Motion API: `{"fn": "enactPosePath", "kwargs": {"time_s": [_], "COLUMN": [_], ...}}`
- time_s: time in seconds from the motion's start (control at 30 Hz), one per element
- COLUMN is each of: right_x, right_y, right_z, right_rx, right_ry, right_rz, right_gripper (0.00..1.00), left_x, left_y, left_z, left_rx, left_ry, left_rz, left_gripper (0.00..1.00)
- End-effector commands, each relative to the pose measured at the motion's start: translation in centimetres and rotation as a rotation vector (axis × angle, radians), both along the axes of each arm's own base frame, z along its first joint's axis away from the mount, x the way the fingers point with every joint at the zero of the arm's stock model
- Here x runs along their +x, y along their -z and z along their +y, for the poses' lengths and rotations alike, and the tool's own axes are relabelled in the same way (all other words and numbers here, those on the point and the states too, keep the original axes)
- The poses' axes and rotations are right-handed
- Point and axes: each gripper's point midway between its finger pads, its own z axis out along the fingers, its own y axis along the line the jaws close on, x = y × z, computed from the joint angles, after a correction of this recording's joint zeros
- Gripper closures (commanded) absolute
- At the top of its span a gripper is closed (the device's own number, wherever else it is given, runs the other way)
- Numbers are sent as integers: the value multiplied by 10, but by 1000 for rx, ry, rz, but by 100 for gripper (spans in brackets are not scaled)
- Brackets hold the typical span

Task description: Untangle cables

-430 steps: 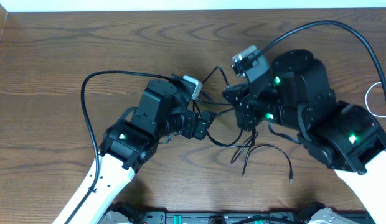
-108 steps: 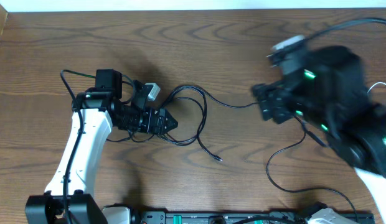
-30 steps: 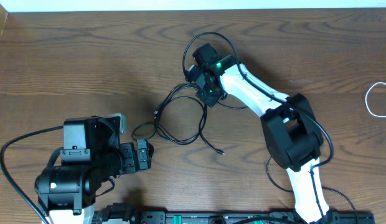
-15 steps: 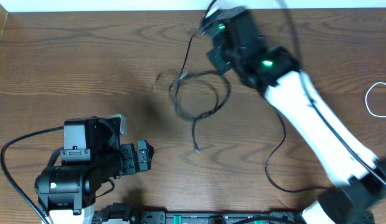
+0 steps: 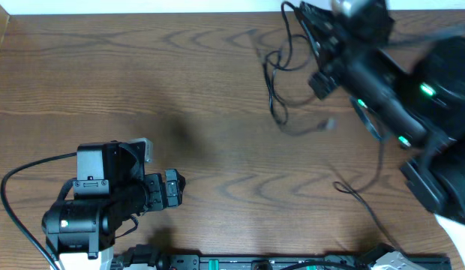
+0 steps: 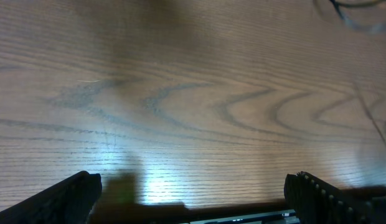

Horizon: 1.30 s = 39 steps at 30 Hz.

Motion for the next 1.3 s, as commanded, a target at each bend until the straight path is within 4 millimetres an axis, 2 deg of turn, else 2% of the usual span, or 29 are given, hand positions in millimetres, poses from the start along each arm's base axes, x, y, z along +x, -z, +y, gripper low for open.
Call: {"fn": "enactPosePath", "kwargs": {"time_s": [0.0,0.1,0.3,0.4,0.47,0.5,0.57,0.63,0.67,0.73,0.77,1.0,1.17,1.27], "right_x": [-23,-31,-22,-18,-10,-3,22,39,46,48,48,59,56,50], "right_y": [-3,0,10,20,37,47,86,120,142,173,187,282,338,367], "right_z": [21,30,36,38,35,30,3,-32,-56,-82,-89,-90,-92,-96], "right_rx": [9,3,-12,-27,-59,-78,-157,-190,-191,-202,-207,-51,207,301], "right_ry": [-179,-254,-253,-251,-205,-161,56,300,466,648,704,946,1182,1302], "right_rz": [0,7,39,70,129,163,292,426,514,622,672,978,1132,1178], "right_gripper": [99,99,99,99,99,99,99,99,99,99,99,99,99,99], "left_x": [0,0,-1,-4,-5,-5,-6,-6,-5,-5,-5,-6,-8,-9], "left_y": [0,1,0,-7,-8,-8,-7,-7,-7,-7,-7,-7,-6,-6], "left_z": [2,2,0,-20,-24,-24,-24,-24,-24,-24,-24,-24,-24,-24], "left_rx": [14,17,13,-61,-75,-74,-74,-72,-72,-72,-72,-72,-74,-74], "left_ry": [6,13,35,175,205,205,205,204,204,204,204,204,203,203], "left_rz": [-3,-4,-9,-47,-54,-53,-51,-52,-52,-52,-52,-48,-37,-37], "left_gripper": [1,1,1,1,1,1,1,1,1,1,1,1,1,1]}}
